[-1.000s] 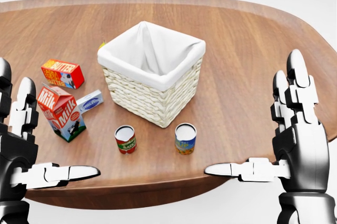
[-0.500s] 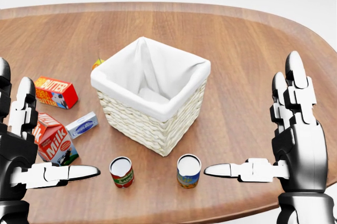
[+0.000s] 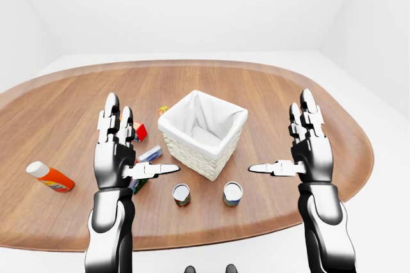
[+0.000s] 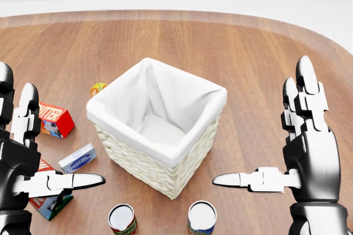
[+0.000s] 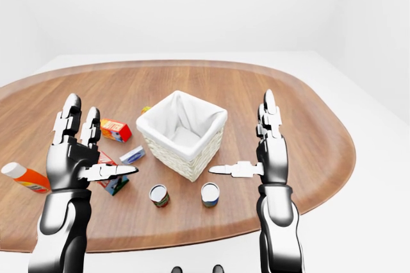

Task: Pick up the alphabet soup, and put it in the basket.

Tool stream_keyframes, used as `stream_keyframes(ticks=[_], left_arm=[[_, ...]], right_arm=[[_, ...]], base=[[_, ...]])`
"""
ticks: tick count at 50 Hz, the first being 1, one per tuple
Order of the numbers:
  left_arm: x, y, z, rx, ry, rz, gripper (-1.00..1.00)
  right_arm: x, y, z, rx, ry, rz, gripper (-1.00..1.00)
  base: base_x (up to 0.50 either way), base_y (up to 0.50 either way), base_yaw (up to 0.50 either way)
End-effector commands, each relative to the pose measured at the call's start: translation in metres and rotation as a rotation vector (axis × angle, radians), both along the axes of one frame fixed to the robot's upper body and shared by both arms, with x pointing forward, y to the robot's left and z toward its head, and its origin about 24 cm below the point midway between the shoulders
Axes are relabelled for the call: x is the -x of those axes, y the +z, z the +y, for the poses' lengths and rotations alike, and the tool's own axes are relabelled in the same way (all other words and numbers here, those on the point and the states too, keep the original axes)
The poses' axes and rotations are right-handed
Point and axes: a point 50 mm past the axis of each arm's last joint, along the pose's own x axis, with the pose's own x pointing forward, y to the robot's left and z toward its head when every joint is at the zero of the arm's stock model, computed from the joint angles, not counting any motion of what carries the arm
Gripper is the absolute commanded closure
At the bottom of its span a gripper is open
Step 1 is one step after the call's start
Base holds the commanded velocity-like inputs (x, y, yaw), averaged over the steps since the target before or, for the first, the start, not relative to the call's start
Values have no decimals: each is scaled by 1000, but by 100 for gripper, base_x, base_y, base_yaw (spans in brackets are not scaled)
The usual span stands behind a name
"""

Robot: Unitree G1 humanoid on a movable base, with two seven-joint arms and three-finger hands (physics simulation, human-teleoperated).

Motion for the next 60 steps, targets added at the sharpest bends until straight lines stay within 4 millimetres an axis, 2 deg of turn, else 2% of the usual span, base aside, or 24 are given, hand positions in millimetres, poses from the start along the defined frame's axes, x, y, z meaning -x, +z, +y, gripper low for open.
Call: stream_keyframes(ticks=[1, 26, 39, 46, 60], left_arm=[[0, 0, 0, 0, 0, 1, -100], [-1, -1, 0, 1, 4, 4, -100], [0, 1, 0, 2, 9, -5, -100], [0, 4, 2, 5, 15, -19, -100], [1, 5, 2, 6, 18, -21, -100]], right_arm=[[0, -1, 1, 3, -1, 4, -100], [-1, -12, 6, 48, 5, 56, -100], [1, -40, 16, 115, 58, 191, -100], [3, -55, 12, 120, 36, 257, -100], [11, -63, 10, 158, 28, 298, -100]], base=[[24, 0, 0], [1, 0, 0], [0, 0, 0], [0, 0, 0], [0, 0, 0]])
